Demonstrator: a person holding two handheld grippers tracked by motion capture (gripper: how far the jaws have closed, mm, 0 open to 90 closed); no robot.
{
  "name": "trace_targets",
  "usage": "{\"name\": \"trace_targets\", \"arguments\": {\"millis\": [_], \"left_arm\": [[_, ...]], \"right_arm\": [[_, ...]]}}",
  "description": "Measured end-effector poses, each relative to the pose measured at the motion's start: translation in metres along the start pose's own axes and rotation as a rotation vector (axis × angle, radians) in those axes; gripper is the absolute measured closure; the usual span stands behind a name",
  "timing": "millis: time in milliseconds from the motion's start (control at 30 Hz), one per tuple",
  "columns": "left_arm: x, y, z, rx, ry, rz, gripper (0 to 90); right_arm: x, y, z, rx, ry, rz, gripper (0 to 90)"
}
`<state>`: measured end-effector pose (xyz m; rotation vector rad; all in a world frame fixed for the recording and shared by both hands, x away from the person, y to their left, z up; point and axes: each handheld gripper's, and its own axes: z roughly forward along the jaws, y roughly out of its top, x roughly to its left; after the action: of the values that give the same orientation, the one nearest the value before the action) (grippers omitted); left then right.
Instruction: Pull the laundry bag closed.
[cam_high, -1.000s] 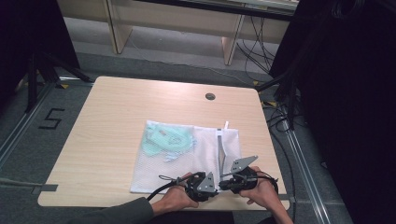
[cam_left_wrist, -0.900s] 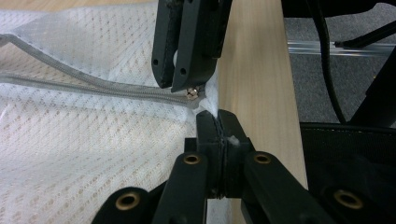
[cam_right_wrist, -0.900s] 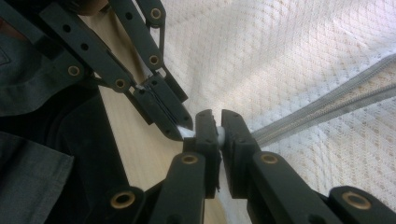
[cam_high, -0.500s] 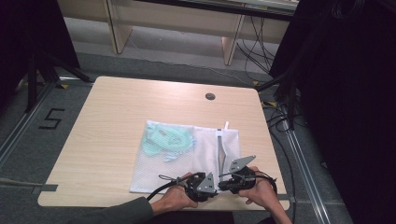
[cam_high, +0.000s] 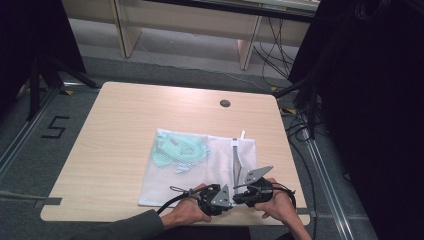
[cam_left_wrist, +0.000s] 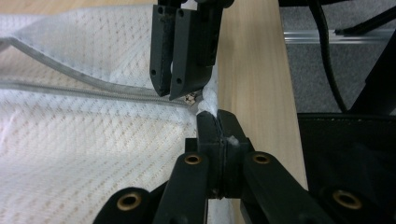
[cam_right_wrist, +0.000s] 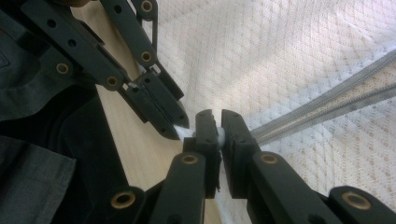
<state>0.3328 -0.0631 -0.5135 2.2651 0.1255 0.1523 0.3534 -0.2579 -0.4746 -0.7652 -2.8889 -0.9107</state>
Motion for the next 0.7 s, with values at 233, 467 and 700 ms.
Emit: {"name": "trace_targets", "arguments": {"millis": [233, 467, 700], "left_arm": [[0.0032, 0.0008, -0.0007, 0.013, 0.002, 0.024, 89.3], [0.0006, 0.0024, 0.0000, 0.018, 0.000, 0.057, 89.3], [-0.0024, 0.0057, -0.0013, 0.009, 0.008, 0.063, 89.4]], "right_arm": [[-0.0006, -0.0001, -0.0028, -0.002, -0.005, 0.006, 86.7], [0.0001, -0.0002, -0.0042, -0.010, 0.001, -0.003, 86.6], [-0.0063, -0.0020, -0.0013, 0.023, -0.027, 0.015, 86.7]]}}
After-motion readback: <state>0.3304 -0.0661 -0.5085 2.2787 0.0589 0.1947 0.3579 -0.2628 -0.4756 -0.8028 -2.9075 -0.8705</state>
